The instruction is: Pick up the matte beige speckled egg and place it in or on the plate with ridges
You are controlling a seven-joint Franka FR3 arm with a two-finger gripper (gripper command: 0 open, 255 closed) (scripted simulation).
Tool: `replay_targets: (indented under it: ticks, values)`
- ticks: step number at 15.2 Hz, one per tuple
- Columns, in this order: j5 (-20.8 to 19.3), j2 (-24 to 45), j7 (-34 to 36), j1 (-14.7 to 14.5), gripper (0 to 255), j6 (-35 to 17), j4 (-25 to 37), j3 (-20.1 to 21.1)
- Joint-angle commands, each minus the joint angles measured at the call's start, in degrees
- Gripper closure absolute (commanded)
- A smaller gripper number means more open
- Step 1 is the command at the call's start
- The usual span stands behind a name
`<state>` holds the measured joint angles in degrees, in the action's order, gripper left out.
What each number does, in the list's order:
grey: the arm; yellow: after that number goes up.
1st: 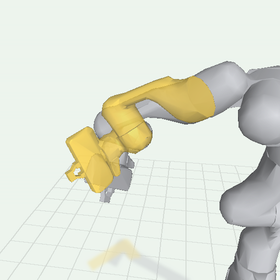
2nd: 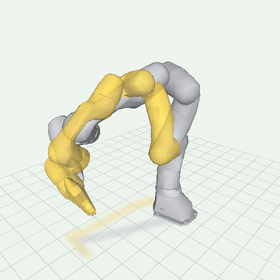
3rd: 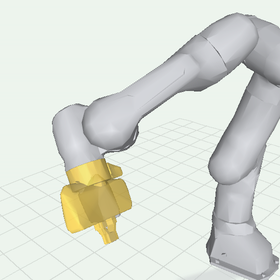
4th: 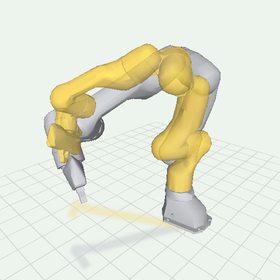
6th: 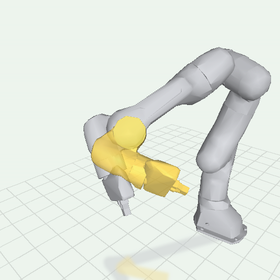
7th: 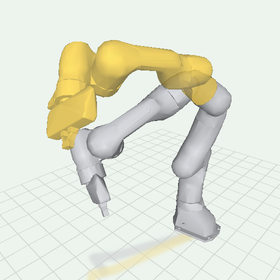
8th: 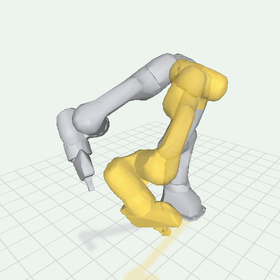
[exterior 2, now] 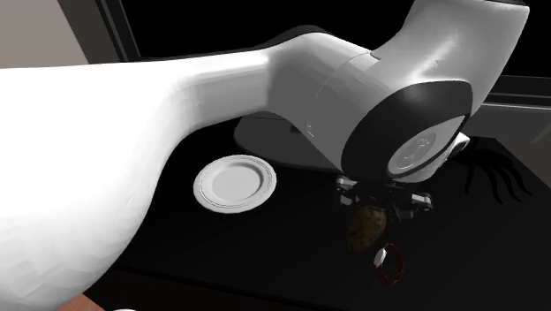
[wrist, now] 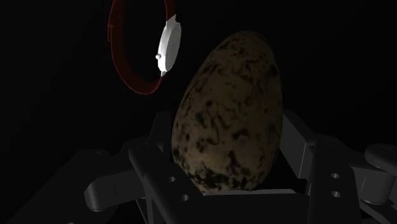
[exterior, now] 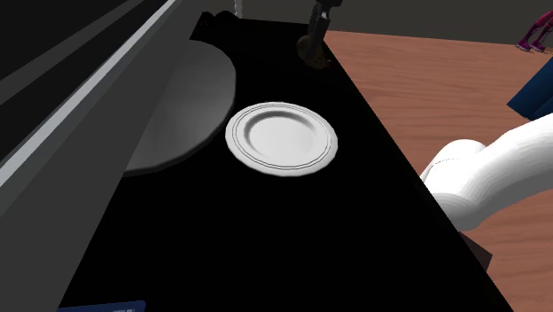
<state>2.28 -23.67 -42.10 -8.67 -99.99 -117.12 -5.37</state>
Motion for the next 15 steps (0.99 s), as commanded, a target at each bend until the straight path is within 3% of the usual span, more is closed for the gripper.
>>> replay_targets:
  ticks: [1,10,15]
  values:
    - [0.00,0.13,0.10,-0.02,255,1.50,1.62,0.02]
    - [0.13,2.09,0.40,-0.14,255,8.40,10.48,-0.02]
    - [0.86,-1.87,5.67,-1.63,255,8.81,7.22,3.86]
